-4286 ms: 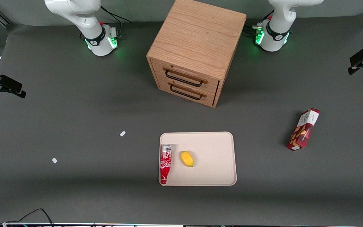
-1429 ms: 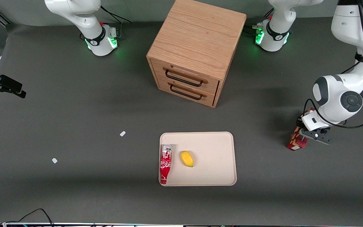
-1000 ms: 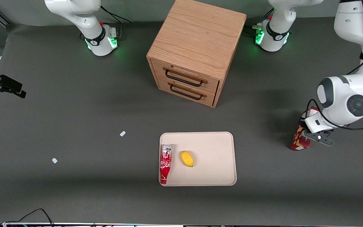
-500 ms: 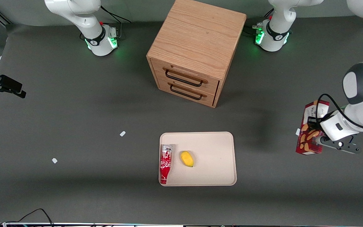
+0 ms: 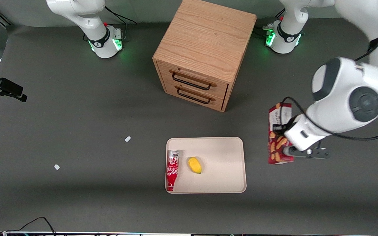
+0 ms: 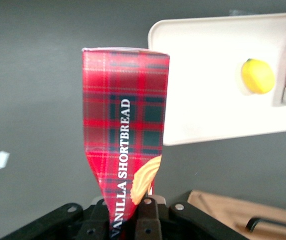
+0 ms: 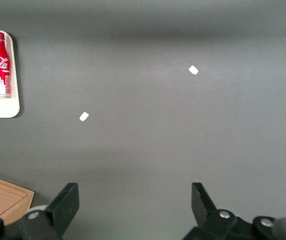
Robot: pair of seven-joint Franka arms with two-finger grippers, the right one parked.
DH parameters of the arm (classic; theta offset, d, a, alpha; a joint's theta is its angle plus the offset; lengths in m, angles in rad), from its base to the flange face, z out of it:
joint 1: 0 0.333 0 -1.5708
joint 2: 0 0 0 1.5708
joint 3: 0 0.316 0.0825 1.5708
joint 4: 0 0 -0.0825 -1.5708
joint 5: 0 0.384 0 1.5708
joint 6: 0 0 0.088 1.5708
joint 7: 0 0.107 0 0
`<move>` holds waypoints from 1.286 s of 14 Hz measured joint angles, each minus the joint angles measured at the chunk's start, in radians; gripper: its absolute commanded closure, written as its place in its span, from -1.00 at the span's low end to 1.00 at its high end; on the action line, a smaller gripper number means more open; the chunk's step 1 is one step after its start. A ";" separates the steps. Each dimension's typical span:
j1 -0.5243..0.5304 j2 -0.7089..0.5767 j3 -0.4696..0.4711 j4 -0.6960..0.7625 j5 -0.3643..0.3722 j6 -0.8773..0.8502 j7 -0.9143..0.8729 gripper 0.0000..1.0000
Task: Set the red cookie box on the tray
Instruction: 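Lift the cookie box and carry it toward the cream tray, then lower the cookie box onto the tray beside the lemon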
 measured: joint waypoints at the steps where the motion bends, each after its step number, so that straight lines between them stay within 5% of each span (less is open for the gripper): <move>1: -0.016 0.048 0.000 0.031 0.000 0.025 -0.019 1.00; 7: -0.101 0.288 0.002 0.104 0.013 0.241 -0.109 1.00; 14: -0.133 0.408 0.006 0.112 0.072 0.377 -0.187 1.00; 15: -0.133 0.415 0.007 0.115 0.083 0.382 -0.192 0.81; 16: -0.133 0.419 0.008 0.118 0.089 0.383 -0.194 -0.59; 17: -0.133 0.419 0.009 0.120 0.093 0.384 -0.195 -1.00; 18: -0.133 0.419 0.009 0.122 0.102 0.384 -0.195 -1.00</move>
